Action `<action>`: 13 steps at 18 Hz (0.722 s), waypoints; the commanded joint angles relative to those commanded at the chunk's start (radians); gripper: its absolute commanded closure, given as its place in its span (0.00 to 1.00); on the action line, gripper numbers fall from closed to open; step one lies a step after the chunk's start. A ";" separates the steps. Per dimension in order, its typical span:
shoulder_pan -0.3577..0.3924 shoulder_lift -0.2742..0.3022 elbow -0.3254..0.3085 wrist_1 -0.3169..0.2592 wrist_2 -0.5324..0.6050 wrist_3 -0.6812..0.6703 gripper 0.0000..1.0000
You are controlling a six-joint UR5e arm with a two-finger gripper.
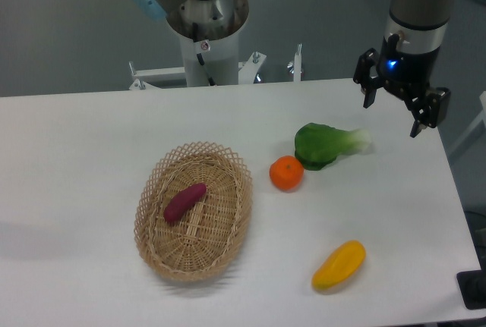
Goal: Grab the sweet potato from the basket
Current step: 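Move the open gripper over the wicker basket above the sweet potato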
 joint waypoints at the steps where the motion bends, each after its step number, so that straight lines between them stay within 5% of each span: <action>1: 0.000 0.000 -0.002 0.002 0.001 0.006 0.00; 6: -0.014 0.014 -0.012 -0.011 0.006 -0.011 0.00; 8: -0.017 0.040 -0.064 0.001 -0.006 -0.037 0.00; 13: -0.035 0.069 -0.130 0.048 -0.100 -0.266 0.00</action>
